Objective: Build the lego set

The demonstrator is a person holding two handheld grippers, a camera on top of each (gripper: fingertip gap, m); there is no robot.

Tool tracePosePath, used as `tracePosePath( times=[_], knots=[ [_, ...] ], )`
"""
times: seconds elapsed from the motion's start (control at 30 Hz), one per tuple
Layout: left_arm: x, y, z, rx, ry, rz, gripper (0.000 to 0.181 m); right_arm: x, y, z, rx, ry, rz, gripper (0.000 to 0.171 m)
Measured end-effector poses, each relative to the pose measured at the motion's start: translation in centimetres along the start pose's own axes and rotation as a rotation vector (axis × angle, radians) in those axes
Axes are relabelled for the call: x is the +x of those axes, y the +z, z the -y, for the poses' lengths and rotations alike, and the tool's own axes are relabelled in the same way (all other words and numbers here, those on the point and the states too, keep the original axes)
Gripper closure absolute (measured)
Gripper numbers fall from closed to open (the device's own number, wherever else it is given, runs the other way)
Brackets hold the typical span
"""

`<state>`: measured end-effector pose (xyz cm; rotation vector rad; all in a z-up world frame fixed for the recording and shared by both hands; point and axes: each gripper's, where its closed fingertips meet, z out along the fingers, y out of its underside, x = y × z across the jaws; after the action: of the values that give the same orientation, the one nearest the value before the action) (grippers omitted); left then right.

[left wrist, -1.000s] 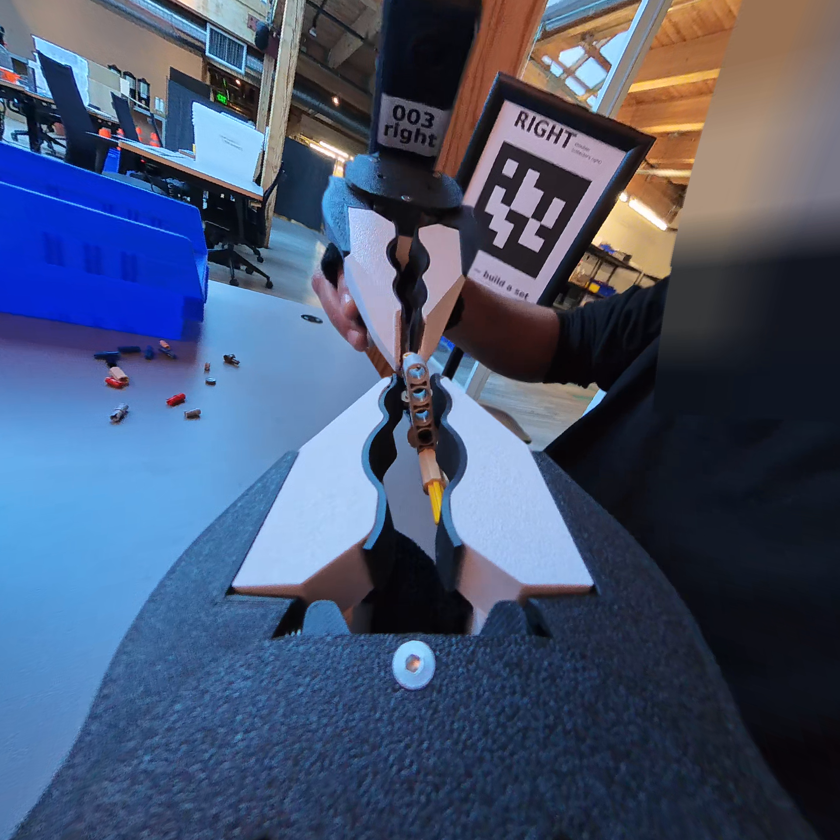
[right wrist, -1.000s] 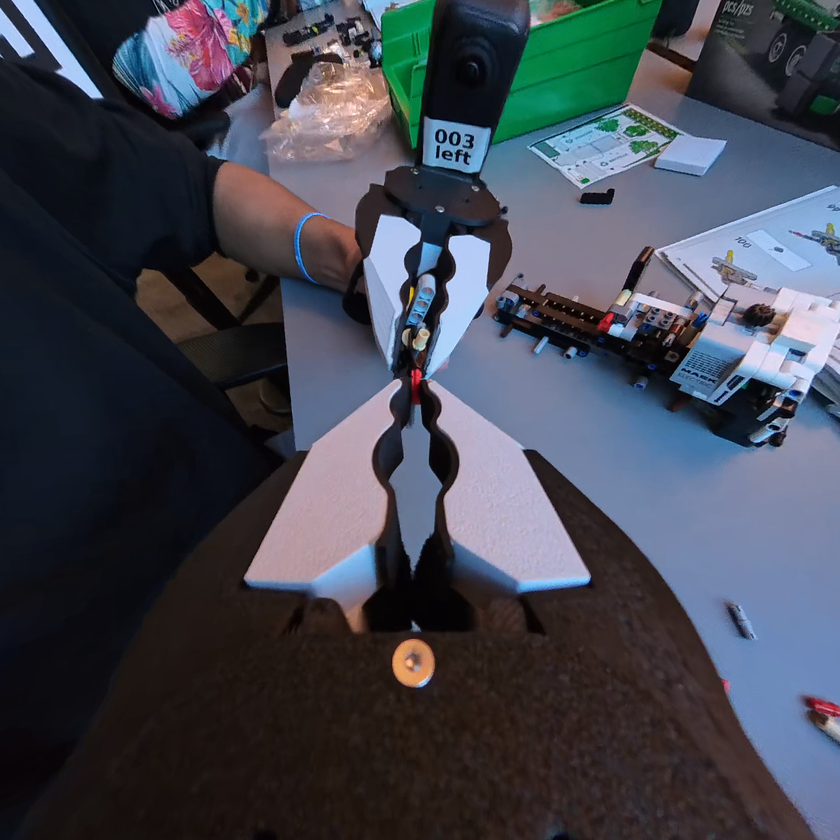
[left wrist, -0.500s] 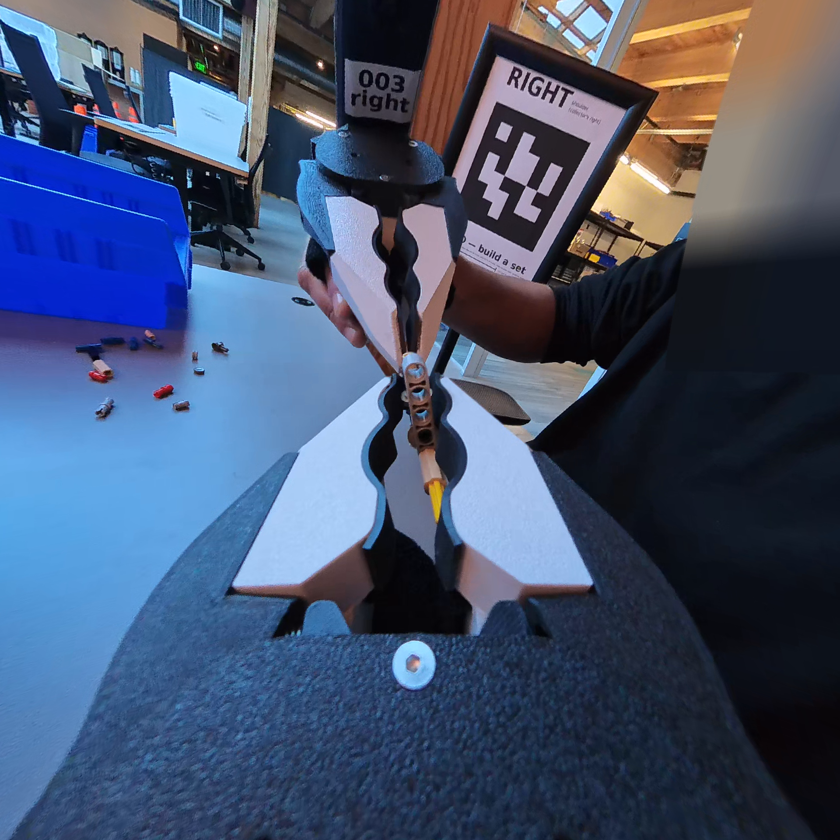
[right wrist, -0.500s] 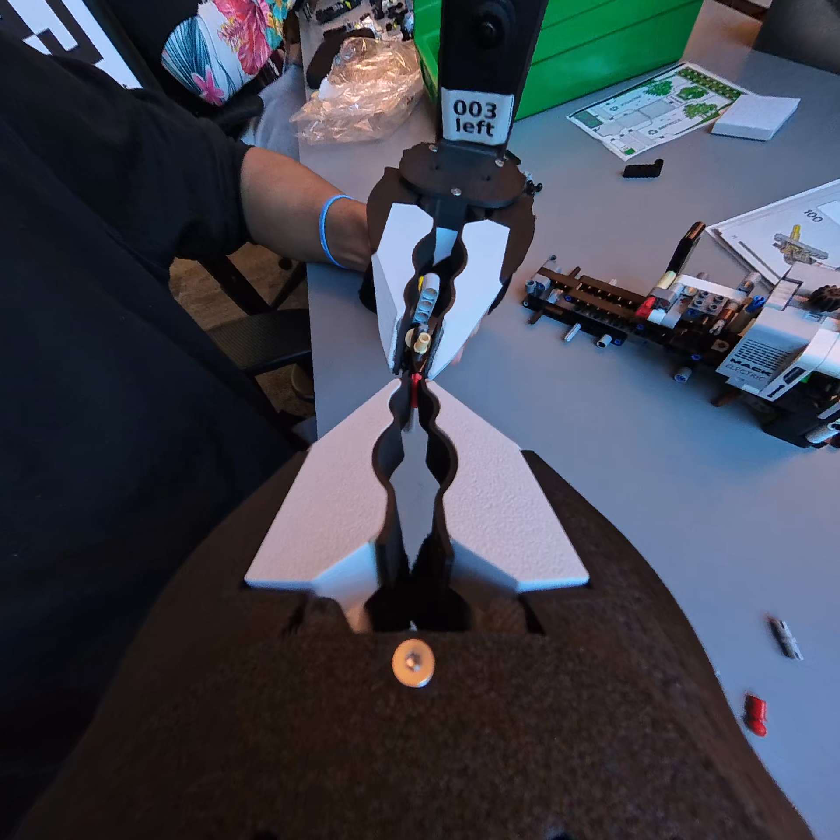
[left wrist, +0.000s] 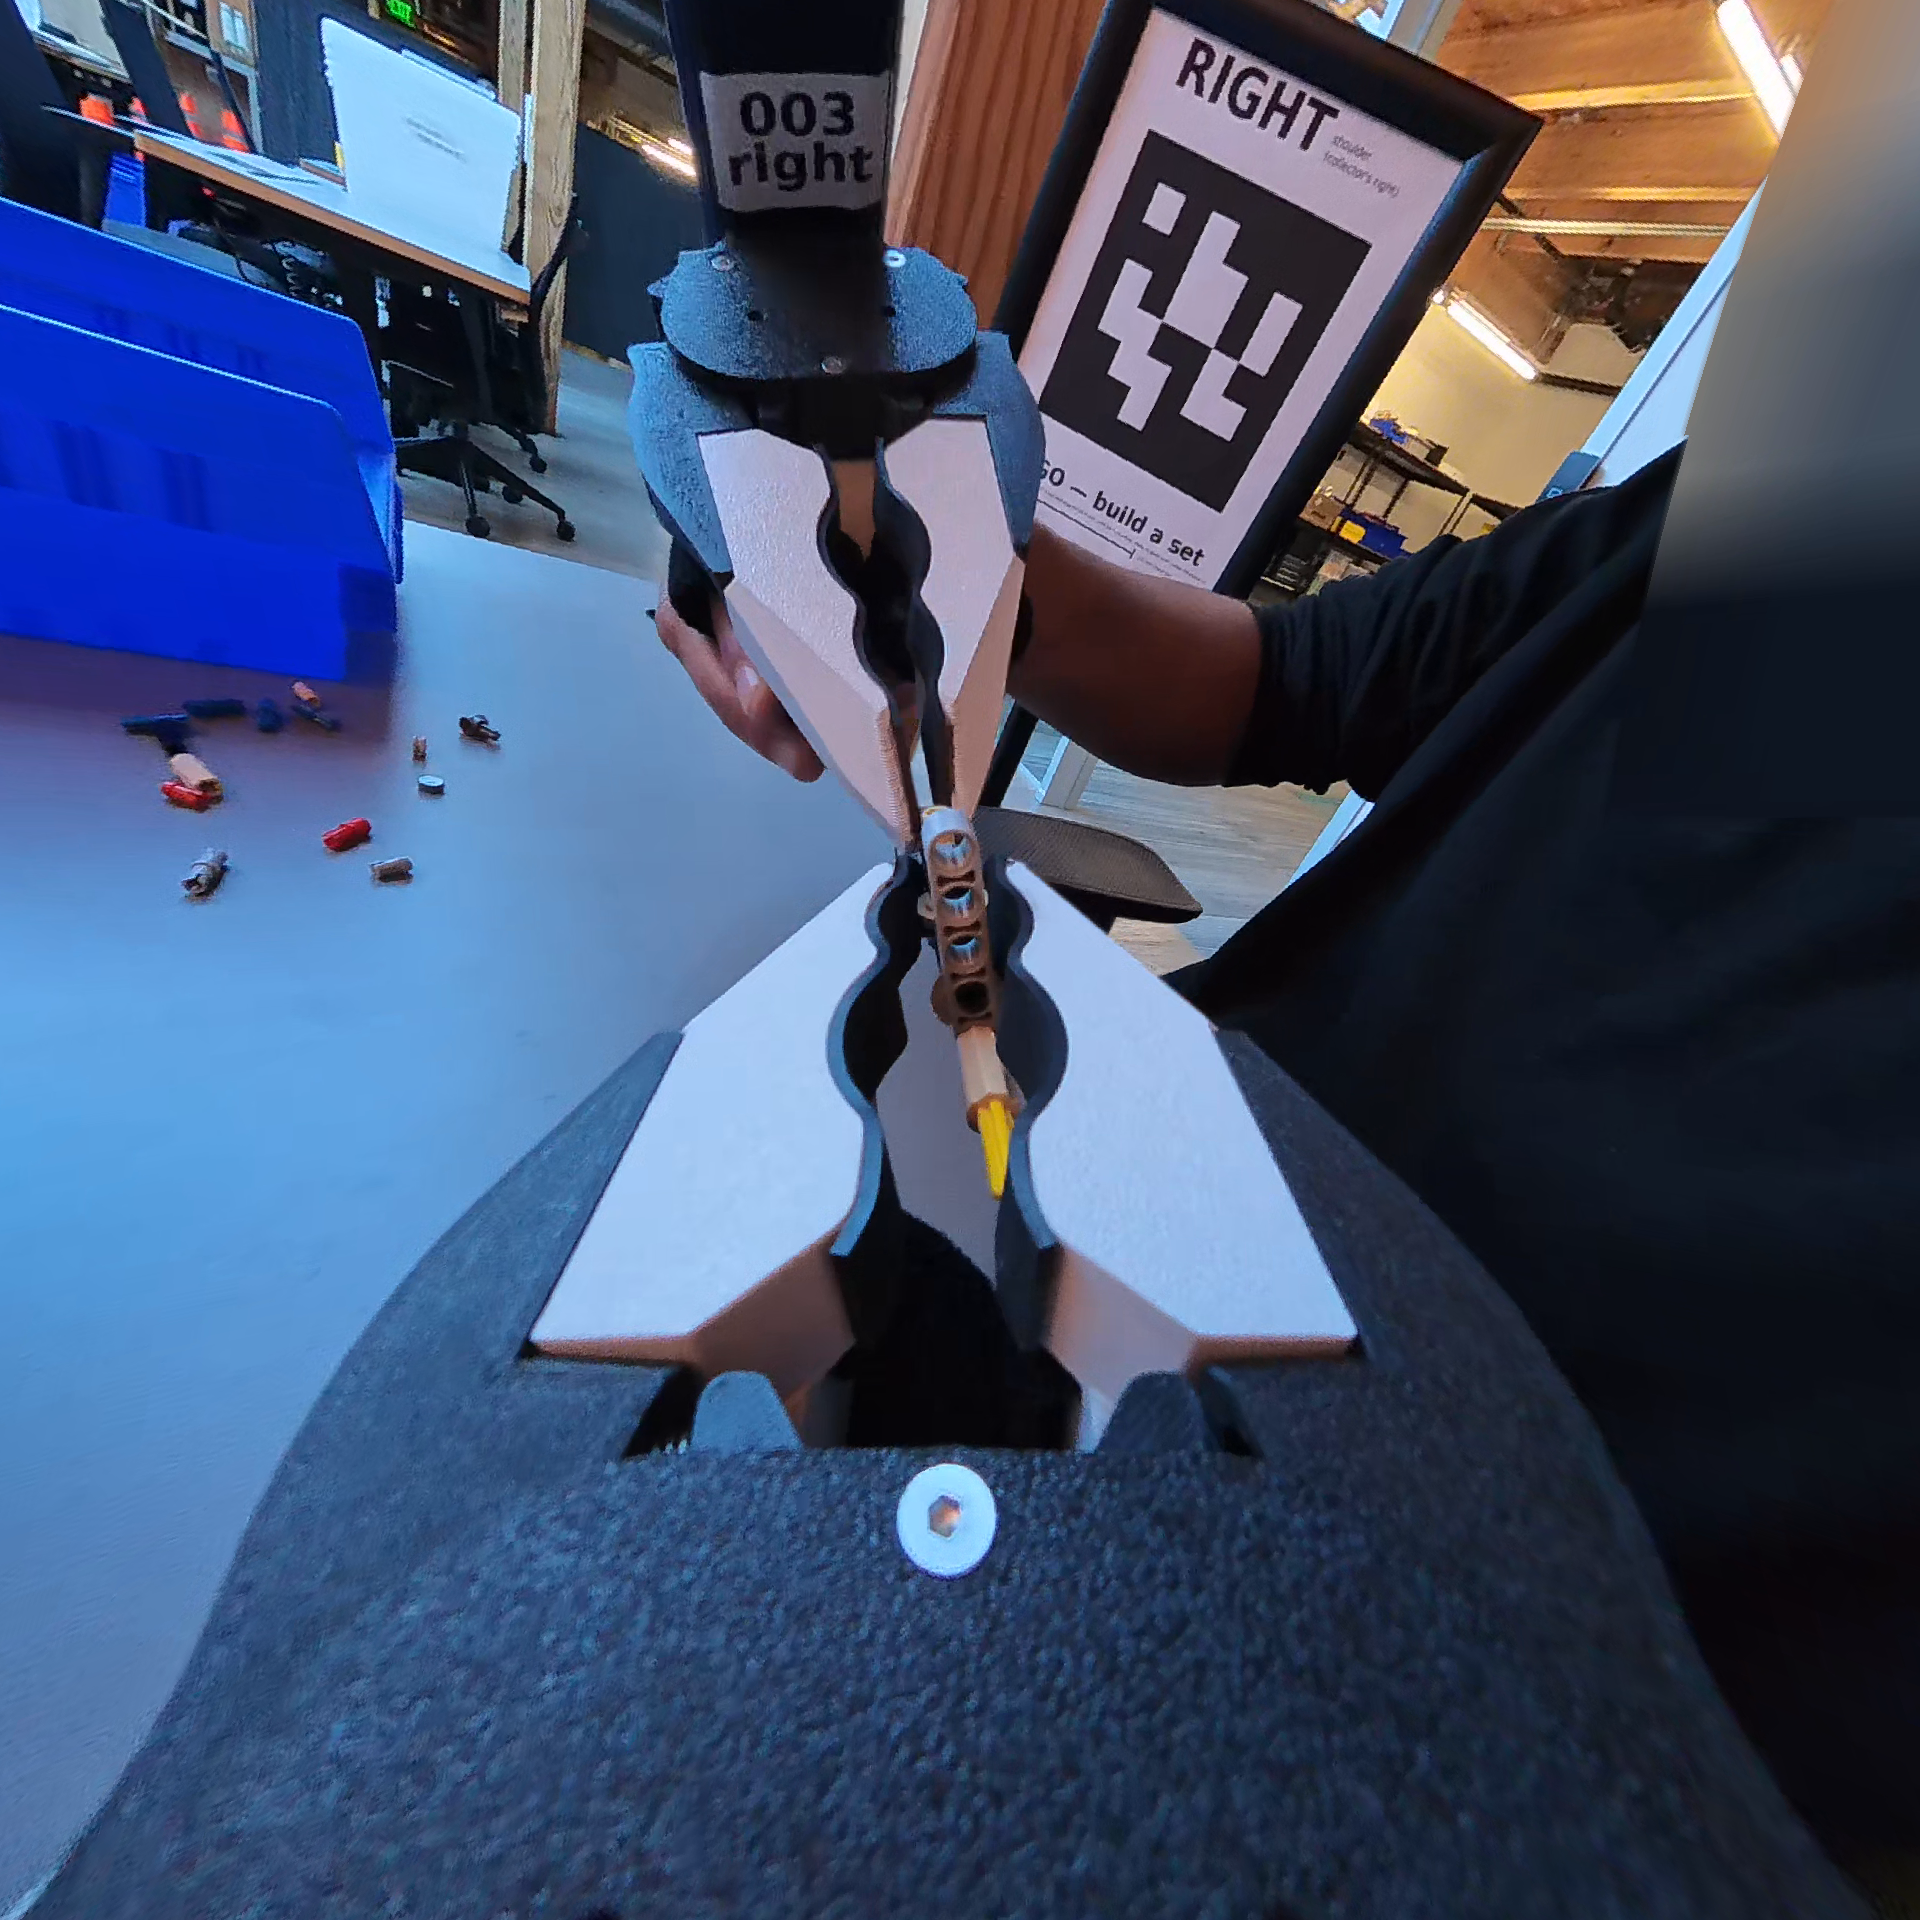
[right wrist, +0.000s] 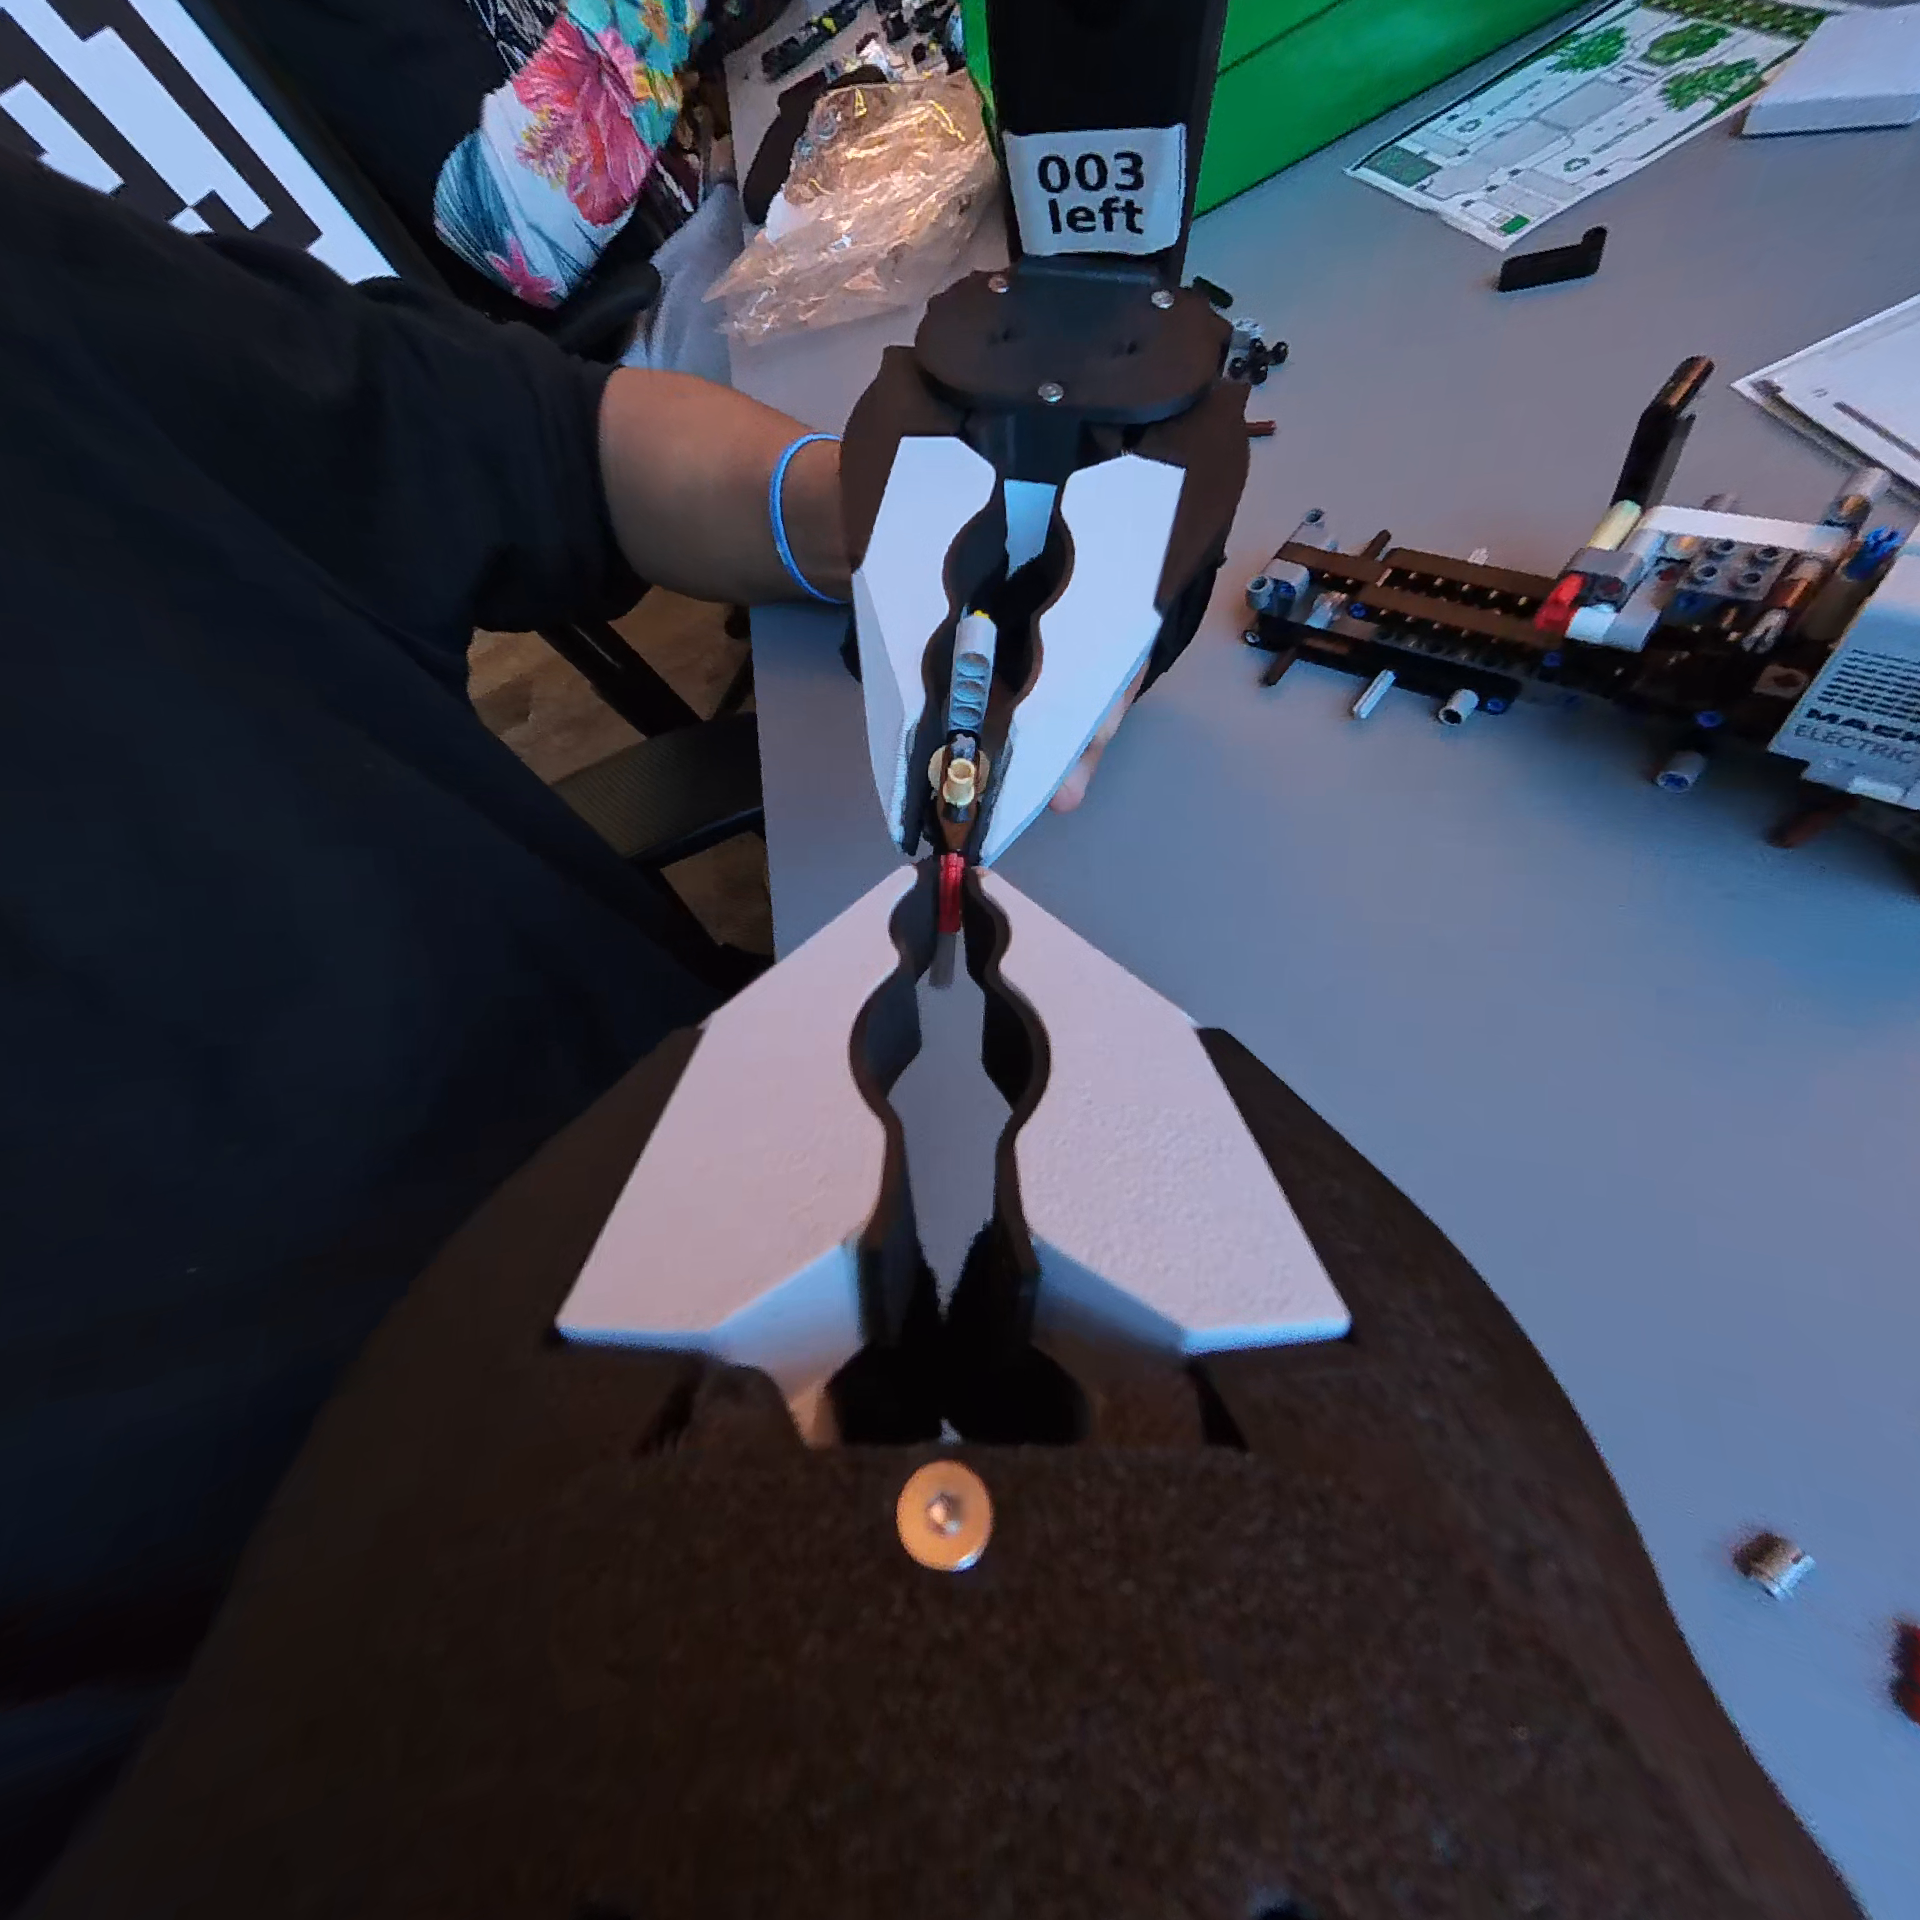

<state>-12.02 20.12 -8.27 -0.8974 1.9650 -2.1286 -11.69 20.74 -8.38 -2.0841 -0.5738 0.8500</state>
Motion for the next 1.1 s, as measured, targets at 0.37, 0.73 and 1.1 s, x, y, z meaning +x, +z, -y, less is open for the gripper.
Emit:
tracePosePath(
  times=[0.37, 0.73, 1.1],
  knots=[
    [-0.3, -0.1, -0.1, -0.014, 0.013, 0.018, 0.172, 0.2, 0.0, -0.9, -0.037, 0.013, 0.026, 0.163],
    [0.2, 0.4, -0.9, -0.064, 0.041, 0.013, 0.172, -0.3, 0.1, -1.8, -0.165, -0.046, 0.008, 0.168],
    [-0.1, 0.6, -1.5, -0.108, 0.063, 0.045, 0.172, 0.0, 0.2, -2.2, -0.343, -0.072, -0.007, 0.169]
  ],
)
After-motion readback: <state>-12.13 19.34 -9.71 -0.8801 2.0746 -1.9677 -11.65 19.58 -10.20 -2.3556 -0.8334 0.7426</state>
